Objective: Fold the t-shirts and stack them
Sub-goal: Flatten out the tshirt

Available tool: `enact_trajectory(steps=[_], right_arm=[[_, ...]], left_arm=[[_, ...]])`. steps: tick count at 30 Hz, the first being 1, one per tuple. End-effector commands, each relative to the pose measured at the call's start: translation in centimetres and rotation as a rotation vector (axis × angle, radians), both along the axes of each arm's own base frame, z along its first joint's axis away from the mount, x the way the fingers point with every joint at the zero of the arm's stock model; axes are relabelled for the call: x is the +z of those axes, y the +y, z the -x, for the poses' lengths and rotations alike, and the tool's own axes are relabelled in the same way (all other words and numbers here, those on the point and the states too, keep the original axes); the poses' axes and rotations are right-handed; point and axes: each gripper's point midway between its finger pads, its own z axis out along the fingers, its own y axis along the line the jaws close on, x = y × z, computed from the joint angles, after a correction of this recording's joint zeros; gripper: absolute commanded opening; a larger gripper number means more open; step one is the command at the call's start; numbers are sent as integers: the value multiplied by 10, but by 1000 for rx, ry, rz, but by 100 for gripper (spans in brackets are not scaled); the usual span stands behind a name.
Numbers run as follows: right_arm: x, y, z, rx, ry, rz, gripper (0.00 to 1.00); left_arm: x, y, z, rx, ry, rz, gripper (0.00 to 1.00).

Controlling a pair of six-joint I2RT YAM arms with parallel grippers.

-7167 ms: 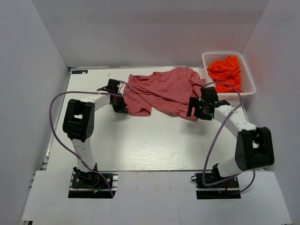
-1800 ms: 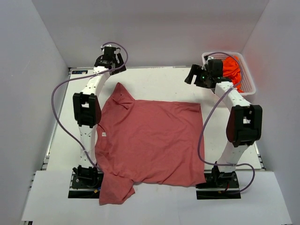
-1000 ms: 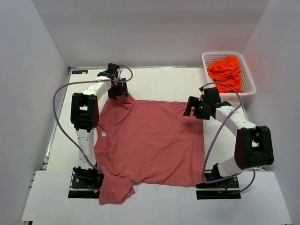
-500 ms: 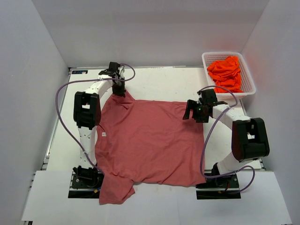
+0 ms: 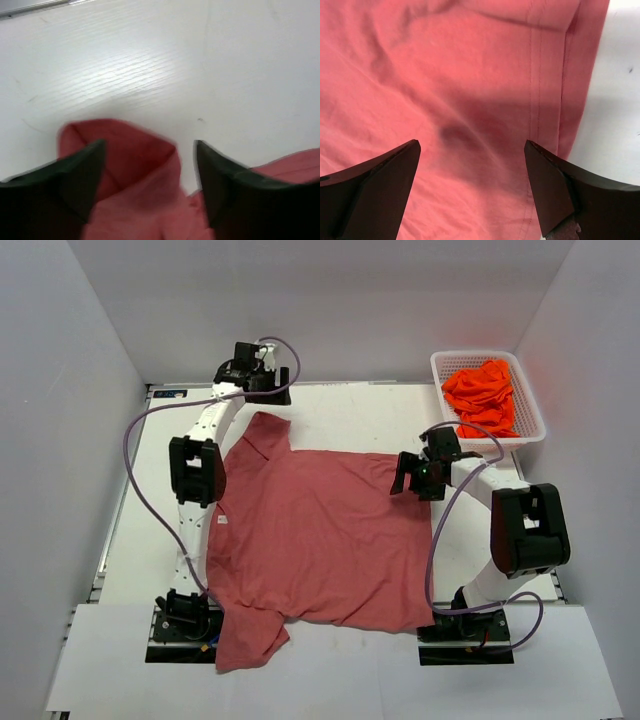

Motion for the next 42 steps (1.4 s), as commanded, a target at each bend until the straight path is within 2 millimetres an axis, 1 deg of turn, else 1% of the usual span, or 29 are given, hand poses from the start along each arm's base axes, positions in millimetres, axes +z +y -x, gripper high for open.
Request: enact_trajectory(steps=[1,2,3,5,6,7,8,11,12,14,16,17,18,19,24,25,26,27,28,29,30,31,32,33,34,35,40,41,42], right_arm=[[22,-2,-17,4,-72,18,90],[25,-2,-16,7,-79,20,90],[27,-3,-17,6,-89,22,90],[31,-5,-15,5,-105,28,90],[30,-6,-13,4,-100,31,90],[32,-6,-12,3,-104,34,90],[36,-6,-13,3,-113,29,90],[39,-5,-10,-4,-116,18,90],[39,-4,-10,-6,-117,17,90],[37,-5,-8,-9,-112,16,90],[38,-6,-7,-15,-107,19,90],[36,-6,-6,-12,-104,24,90],[36,-7,-5,-15,-99,26,90],[36,-8,-5,-12,-101,31,90],[35,-12,-3,-23,-94,51,90],[34,-12,-2,-27,-91,53,90],[34,-13,-3,-25,-93,55,90],[33,-14,-2,-26,-91,58,90],[32,-14,-2,-27,-91,58,90],[31,-14,-1,-23,-89,63,90],[29,-14,-1,-26,-87,60,90],[28,-14,0,-20,-81,62,90],[26,-15,1,-23,-77,64,90],[24,-14,2,-19,-74,63,90],[24,-14,2,-21,-72,63,90],[22,-15,3,-21,-68,64,90],[19,-15,3,-7,-63,74,90],[19,-16,2,-9,-60,75,90],[18,-15,3,-3,-58,77,90]], left_arm=[[12,31,-21,103,-60,-55,100],[2,29,-16,67,-56,-61,100],[37,24,-23,40,-165,-30,100],[48,20,-16,17,-193,-5,100],[61,18,-15,11,-211,4,100],[66,21,-11,19,-210,-3,100],[81,26,-7,39,-223,-17,100],[88,29,10,46,-204,-12,100],[86,24,15,36,-195,-13,100],[70,18,24,-2,-157,-33,100],[45,8,31,-46,-85,-30,100],[39,9,34,-47,-45,-38,100],[28,8,35,-40,-7,-36,96],[-1,8,35,-41,58,-49,94],[-31,-3,50,-54,195,-15,77],[-42,-4,57,-52,222,-8,77],[-44,-4,60,-35,233,4,77],[-36,-7,58,-35,207,27,75],[-46,-16,70,-58,241,51,74],[-50,-19,72,-62,253,74,72],[-44,-25,72,-75,240,106,70],[-51,-31,78,-83,261,115,66],[-50,-31,76,-84,252,116,63],[-50,-32,77,-64,264,131,59],[-57,-32,78,-56,282,133,50],[-61,-33,76,-55,285,133,45],[-50,-35,68,-17,265,159,20],[-49,-35,66,-18,253,162,6],[-42,-41,67,-22,246,169,0]])
